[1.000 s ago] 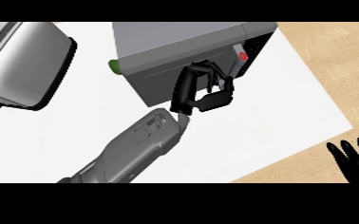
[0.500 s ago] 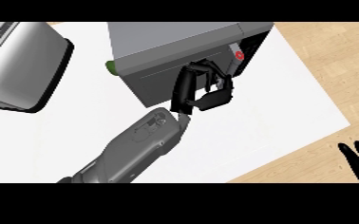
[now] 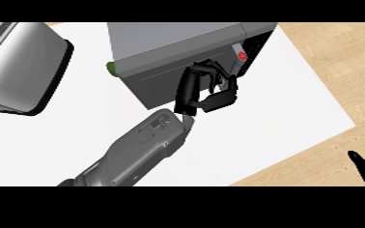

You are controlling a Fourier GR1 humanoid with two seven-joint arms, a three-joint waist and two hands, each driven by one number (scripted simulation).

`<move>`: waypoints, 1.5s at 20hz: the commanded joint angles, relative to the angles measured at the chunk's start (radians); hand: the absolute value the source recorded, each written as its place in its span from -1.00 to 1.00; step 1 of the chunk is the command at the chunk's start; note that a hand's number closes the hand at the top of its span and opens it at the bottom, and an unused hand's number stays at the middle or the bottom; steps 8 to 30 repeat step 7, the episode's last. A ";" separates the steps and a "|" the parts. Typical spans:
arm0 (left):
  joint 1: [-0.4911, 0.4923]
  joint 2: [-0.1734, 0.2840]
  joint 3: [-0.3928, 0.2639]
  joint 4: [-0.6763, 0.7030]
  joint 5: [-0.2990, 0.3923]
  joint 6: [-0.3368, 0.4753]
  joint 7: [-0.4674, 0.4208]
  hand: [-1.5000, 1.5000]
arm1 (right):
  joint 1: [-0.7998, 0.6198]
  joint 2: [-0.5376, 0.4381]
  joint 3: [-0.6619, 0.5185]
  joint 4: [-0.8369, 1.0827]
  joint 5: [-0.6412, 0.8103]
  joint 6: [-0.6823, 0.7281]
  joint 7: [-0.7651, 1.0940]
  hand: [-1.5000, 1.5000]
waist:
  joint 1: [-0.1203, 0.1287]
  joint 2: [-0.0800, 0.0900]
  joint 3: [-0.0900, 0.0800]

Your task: Pick up the milk, place it into the microwave and close the microwave

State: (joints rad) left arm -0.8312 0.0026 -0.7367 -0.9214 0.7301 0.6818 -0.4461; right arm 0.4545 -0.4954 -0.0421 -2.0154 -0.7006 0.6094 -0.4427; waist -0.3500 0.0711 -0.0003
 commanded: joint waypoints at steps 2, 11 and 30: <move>-0.098 -0.002 0.040 0.093 0.027 -0.040 0.014 1.00 | 0.018 -0.024 -0.010 -0.013 -0.028 0.022 0.008 -1.00 | -0.019 0.016 -0.001; -0.086 -0.002 0.032 0.108 0.041 -0.035 -0.004 1.00 | 0.029 -0.044 -0.031 -0.021 -0.054 0.040 0.009 -1.00 | -0.029 0.018 0.000; -0.086 -0.002 0.032 0.108 0.041 -0.035 -0.004 1.00 | 0.029 -0.044 -0.031 -0.021 -0.054 0.040 0.009 -1.00 | -0.029 0.018 0.000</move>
